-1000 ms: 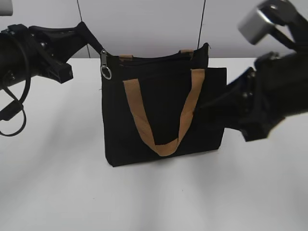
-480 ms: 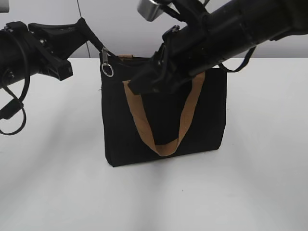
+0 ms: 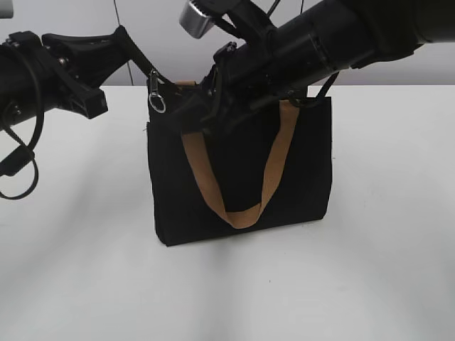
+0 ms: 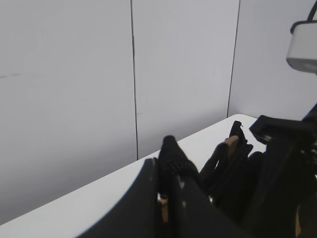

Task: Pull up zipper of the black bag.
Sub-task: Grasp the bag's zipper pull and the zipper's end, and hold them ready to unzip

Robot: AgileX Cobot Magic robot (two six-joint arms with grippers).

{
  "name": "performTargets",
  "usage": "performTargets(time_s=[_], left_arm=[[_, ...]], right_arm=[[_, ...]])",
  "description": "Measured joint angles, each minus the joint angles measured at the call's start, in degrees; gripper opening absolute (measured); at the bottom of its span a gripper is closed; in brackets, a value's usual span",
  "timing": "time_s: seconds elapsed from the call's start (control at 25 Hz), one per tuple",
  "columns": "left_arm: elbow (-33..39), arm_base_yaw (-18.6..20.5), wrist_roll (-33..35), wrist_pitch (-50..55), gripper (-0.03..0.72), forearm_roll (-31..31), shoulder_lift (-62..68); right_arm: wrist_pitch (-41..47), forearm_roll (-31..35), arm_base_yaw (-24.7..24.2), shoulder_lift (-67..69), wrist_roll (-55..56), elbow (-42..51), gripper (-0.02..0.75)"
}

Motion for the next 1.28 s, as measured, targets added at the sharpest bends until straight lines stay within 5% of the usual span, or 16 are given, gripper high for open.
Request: performTargets(time_s=[1.0,1.28], left_arm=[[0.00,0.00,-0.04,-0.13,0.014,0.11,0.00],[0.00,0.00,-0.04,-0.02,0.014,0.11,0.00]], right_arm=[[-1.55,10.58,0.00,2.03,-3.09,-0.07,0.270],[-2.87,11.29,0.00,2.10,-3.09,-0.96,0.156]])
